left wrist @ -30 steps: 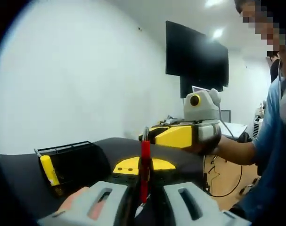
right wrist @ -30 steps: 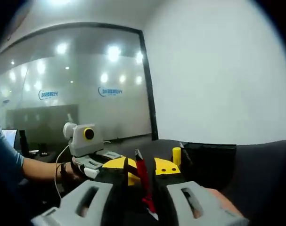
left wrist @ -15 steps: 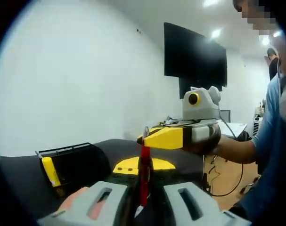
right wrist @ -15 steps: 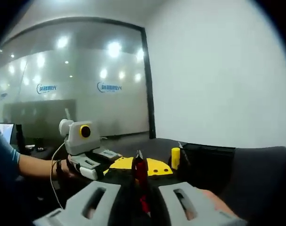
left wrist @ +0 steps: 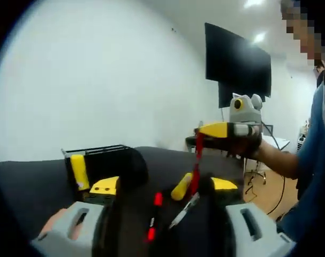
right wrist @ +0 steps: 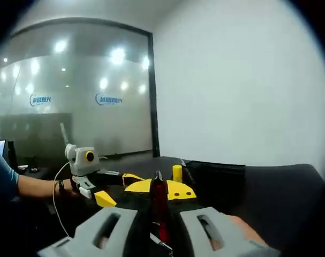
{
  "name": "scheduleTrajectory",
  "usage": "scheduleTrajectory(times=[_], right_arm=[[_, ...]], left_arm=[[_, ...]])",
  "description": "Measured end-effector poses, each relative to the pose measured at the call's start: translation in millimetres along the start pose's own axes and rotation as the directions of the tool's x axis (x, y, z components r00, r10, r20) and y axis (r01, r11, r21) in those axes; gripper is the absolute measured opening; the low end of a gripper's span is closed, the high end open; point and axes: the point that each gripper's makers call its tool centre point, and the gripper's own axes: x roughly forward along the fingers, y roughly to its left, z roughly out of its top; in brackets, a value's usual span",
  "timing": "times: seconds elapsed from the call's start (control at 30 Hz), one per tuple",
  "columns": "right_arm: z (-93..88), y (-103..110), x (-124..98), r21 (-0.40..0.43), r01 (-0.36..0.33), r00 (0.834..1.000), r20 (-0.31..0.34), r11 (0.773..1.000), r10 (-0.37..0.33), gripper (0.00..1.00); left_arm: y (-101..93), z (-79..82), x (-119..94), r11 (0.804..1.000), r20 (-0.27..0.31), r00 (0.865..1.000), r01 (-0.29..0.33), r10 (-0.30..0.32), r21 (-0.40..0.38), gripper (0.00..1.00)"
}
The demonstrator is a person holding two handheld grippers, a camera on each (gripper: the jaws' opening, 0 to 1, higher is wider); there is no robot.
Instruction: Pick up pens and glue sticks and place them into the holder.
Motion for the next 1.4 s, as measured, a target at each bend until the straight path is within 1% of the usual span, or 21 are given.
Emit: scheduleTrajectory(times=[0.07, 0.13, 0.2, 0.3, 0.37, 0.43, 0.47, 0.53, 0.6, 0.63, 0.67, 0.7, 0.73, 0.77, 0.8, 0.87, 0.93, 1.0, 1.1, 1.3, 1.4], right_arm=[[-2.0, -2, -2, -0.005, 0.009, 1.0, -0.011, 1.0, -0.009, 0.05], [-3.3, -4, -6, -0.011, 0.018, 1.0, -0.018, 1.0, -0.018, 0.05], [-2.7, -7, -12, -0.007, 0.034, 0.999, -0.018, 0.999, -0.034, 0.05], [-2.8, -14, -19, -0.012, 0.068, 0.997, -0.021, 0.998, -0.068, 0.05], [-2.2, -20, -24, -0.007, 0.086, 0.996, -0.018, 0.996, -0.086, 0.05], [-1.2, -25, -28, 0.002, 0.1, 0.995, -0.014, 0.995, -0.1, 0.05], [-1.2, -27, -30, 0.003, 0.107, 0.994, -0.015, 0.994, -0.107, 0.05], [-2.0, -31, -34, -0.001, 0.123, 0.992, -0.019, 0.992, -0.123, 0.05], [-1.7, -36, -38, 0.0, 0.134, 0.991, -0.02, 0.991, -0.134, 0.05], [-1.3, -38, -39, 0.004, 0.139, 0.99, -0.019, 0.99, -0.139, 0.05], [-0.8, -41, -40, 0.007, 0.143, 0.99, -0.018, 0.99, -0.143, 0.05], [-0.1, -43, -41, 0.01, 0.147, 0.989, -0.017, 0.989, -0.147, 0.05], [0.2, -45, -41, 0.01, 0.15, 0.989, -0.017, 0.989, -0.15, 0.05], [0.4, -47, -40, 0.003, 0.16, 0.987, -0.023, 0.987, -0.159, 0.05], [0.6, -51, -39, -0.012, 0.171, 0.985, -0.03, 0.985, -0.171, 0.05], [3.1, -56, -36, -0.019, 0.174, 0.984, -0.029, 0.985, -0.174, 0.05], [5.4, -59, -30, -0.009, 0.168, 0.986, -0.018, 0.986, -0.168, 0.05], [6.7, -64, -21, -0.003, 0.167, 0.986, -0.018, 0.986, -0.167, 0.05], [11.1, -67, -6, -0.003, 0.148, 0.989, -0.016, 0.989, -0.148, 0.05], [22.4, -67, 26, -0.006, 0.105, 0.994, -0.01, 0.994, -0.105, 0.05], [27.6, -67, 43, -0.012, 0.09, 0.996, -0.007, 0.996, -0.09, 0.05]], left_arm=[[11.3, 2.9, -6, 0.999, 0.047, 0.998, -0.031, 0.033, -0.042, 0.73], [23.1, 4.3, -11, 0.997, 0.081, 0.995, -0.062, 0.066, -0.044, 0.79], [31.2, 2.0, -14, 0.997, 0.088, 0.993, -0.071, 0.074, -0.04, 0.86], [49.5, -8.2, -14, 0.99, 0.069, 0.988, -0.133, 0.135, -0.035, 0.92], [57.6, -15.8, -12, 0.988, 0.063, 0.986, -0.148, 0.151, -0.05, 0.96], [64.0, -23.6, -12, 0.984, 0.054, 0.985, -0.158, 0.163, -0.081, 0.96], [65.9, -25.7, -12, 0.982, 0.062, 0.984, -0.158, 0.165, -0.102, 0.96], [70.5, -27.8, -15, 0.976, 0.105, 0.978, -0.162, 0.178, -0.149, 0.96], [73.6, -32.9, -17, 0.971, 0.115, 0.976, -0.163, 0.185, -0.176, 0.96], [75.1, -33.7, -18, 0.97, 0.107, 0.976, -0.168, 0.188, -0.176, 0.96], [75.4, -30.0, -20, 0.97, 0.122, 0.975, -0.165, 0.188, -0.177, 0.96], [77.7, -21.7, -21, 0.966, 0.176, 0.964, -0.165, 0.2, -0.198, 0.96], [79.3, -19.9, -23, 0.963, 0.191, 0.959, -0.168, 0.209, -0.211, 0.96], [79.4, -22.9, -23, 0.966, 0.176, 0.963, -0.168, 0.204, -0.198, 0.96], [82.1, -24.6, -23, 0.963, 0.166, 0.962, -0.182, 0.216, -0.197, 0.96], [84.6, -26.9, -23, 0.959, 0.157, 0.96, -0.197, 0.231, -0.203, 0.96], [83.3, -29.6, -21, 0.96, 0.144, 0.963, -0.2, 0.229, -0.195, 0.96], [82.2, -34.2, -19, 0.96, 0.118, 0.965, -0.213, 0.236, -0.18, 0.96], [78.9, -36.9, -18, 0.958, 0.102, 0.964, -0.226, 0.246, -0.174, 0.96], [80.5, -35.0, -21, 0.954, 0.113, 0.959, -0.239, 0.261, -0.181, 0.96], [80.0, -37.1, -21, 0.954, 0.102, 0.961, -0.237, 0.258, -0.182, 0.96]])
